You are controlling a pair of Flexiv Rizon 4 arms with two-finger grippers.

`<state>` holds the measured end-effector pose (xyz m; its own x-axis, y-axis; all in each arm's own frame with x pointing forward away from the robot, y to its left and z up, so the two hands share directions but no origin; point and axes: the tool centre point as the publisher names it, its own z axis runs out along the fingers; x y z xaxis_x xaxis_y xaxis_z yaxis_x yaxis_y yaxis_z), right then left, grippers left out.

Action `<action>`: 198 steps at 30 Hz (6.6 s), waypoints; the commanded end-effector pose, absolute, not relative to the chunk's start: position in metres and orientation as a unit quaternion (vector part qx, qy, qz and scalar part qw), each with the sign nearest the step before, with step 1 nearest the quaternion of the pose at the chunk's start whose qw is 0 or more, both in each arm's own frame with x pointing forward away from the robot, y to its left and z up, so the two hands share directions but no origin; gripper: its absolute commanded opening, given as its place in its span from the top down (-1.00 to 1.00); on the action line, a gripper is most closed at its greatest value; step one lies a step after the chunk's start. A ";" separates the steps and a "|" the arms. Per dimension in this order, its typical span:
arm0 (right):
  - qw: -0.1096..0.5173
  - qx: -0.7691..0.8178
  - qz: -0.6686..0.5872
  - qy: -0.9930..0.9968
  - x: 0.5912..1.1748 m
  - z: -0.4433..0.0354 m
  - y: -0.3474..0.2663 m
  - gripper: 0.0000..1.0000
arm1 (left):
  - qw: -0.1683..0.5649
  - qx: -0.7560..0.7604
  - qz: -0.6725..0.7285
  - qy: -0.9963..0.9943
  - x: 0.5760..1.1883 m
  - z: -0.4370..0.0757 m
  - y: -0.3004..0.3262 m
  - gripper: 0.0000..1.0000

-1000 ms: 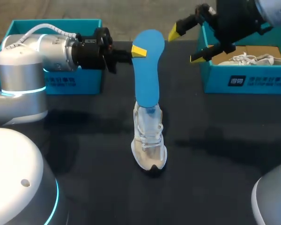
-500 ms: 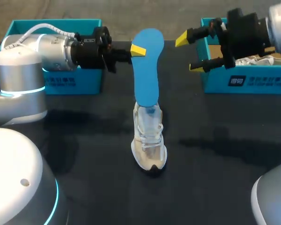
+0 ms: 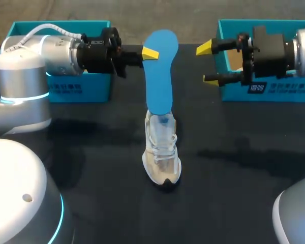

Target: Take the shoe out of the shoebox, open the shoe tongue, remove and reinsert the insole, then place the shoe into the shoebox

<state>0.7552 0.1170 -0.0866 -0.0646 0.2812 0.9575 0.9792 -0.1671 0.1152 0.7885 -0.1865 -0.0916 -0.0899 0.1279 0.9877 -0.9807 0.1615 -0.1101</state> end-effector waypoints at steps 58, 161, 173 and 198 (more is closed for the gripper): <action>0.358 -0.582 -0.496 -0.536 0.757 -0.087 0.119 -1.00 | -0.051 -0.232 0.711 -0.662 0.823 -0.102 -0.179 1.00; 0.401 -0.548 -0.476 -0.559 0.787 -0.089 0.191 0.85 | -0.529 -0.522 0.513 -0.430 0.835 -0.093 -0.219 1.00; 0.406 -0.548 -0.480 -0.553 0.787 -0.091 0.191 1.00 | -0.527 -0.525 0.514 -0.427 0.836 -0.091 -0.220 0.36; 0.380 -0.551 -0.498 -0.552 0.791 -0.091 0.174 1.00 | -0.488 -0.572 0.484 -0.447 0.846 -0.101 -0.146 -1.00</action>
